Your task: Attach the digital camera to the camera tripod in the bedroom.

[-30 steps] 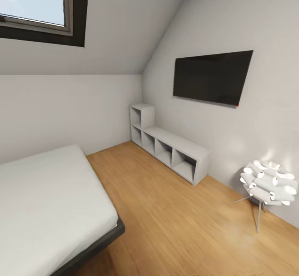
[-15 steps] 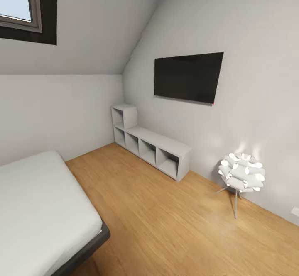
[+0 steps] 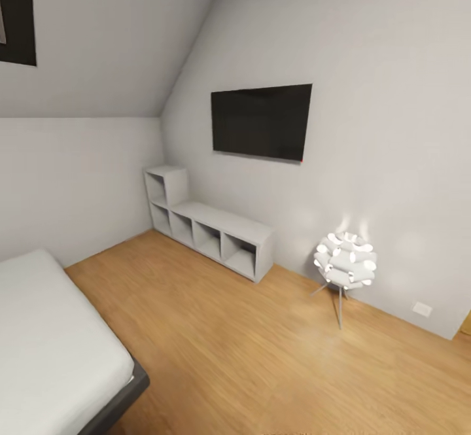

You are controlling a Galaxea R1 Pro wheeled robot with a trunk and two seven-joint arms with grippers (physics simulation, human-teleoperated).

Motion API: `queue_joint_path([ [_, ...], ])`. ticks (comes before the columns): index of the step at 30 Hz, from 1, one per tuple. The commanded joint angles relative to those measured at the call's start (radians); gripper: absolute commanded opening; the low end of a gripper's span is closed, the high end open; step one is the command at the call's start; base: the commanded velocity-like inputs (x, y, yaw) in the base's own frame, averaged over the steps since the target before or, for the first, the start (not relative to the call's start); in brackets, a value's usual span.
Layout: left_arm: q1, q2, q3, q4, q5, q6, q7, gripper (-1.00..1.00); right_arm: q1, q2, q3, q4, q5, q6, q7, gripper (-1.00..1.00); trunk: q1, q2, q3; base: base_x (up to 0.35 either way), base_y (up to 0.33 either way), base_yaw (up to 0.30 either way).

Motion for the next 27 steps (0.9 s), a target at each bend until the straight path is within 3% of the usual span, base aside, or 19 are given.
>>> queue_joint_path([
  [1,0.0,0.0,0.0,-0.003,0.014,-0.003,0.0,1.0,-0.001,0.0,-0.001,0.001,-0.001,-0.003,-0.001,1.0,0.0,0.0,-0.001,0.0,0.0,-0.286],
  [3,0.0,0.002,0.0,-0.009,0.082,-0.003,0.003,1.0,-0.001,0.001,-0.002,0.001,-0.002,-0.003,-0.001,1.0,0.0,0.0,-0.001,0.0,0.0,-0.286],
  [6,0.001,0.003,-0.001,-0.011,0.147,-0.003,0.004,1.0,-0.001,0.002,-0.002,0.001,-0.002,-0.006,-0.001,1.0,0.0,0.0,-0.001,0.0,0.0,-0.286],
  [7,0.0,0.006,-0.002,-0.013,0.193,-0.003,0.005,1.0,-0.001,0.002,-0.002,0.001,-0.002,-0.011,-0.001,1.0,0.0,0.0,-0.001,0.0,0.0,-0.286],
  [8,0.001,0.01,-0.004,-0.014,0.27,-0.004,0.005,1.0,-0.001,0.002,-0.002,0.001,-0.003,-0.026,-0.001,1.0,0.0,0.0,-0.001,0.0,0.0,-0.286],
  [9,0.0,0.011,-0.004,-0.014,0.284,-0.004,0.005,1.0,-0.001,0.002,-0.002,0.001,-0.004,-0.028,-0.001,1.0,0.0,0.0,-0.001,0.0,0.0,-0.286],
  [15,0.001,0.012,-0.006,-0.015,0.327,-0.005,0.005,1.0,-0.001,0.001,-0.002,0.001,-0.004,-0.037,0.0,1.0,0.0,0.0,-0.001,0.0,0.0,-0.286],
  [27,0.001,0.013,-0.012,-0.015,0.335,-0.007,0.006,1.0,-0.001,0.001,-0.002,0.001,-0.005,-0.038,0.0,1.0,0.0,0.0,-0.001,0.0,0.0,-0.286],
])
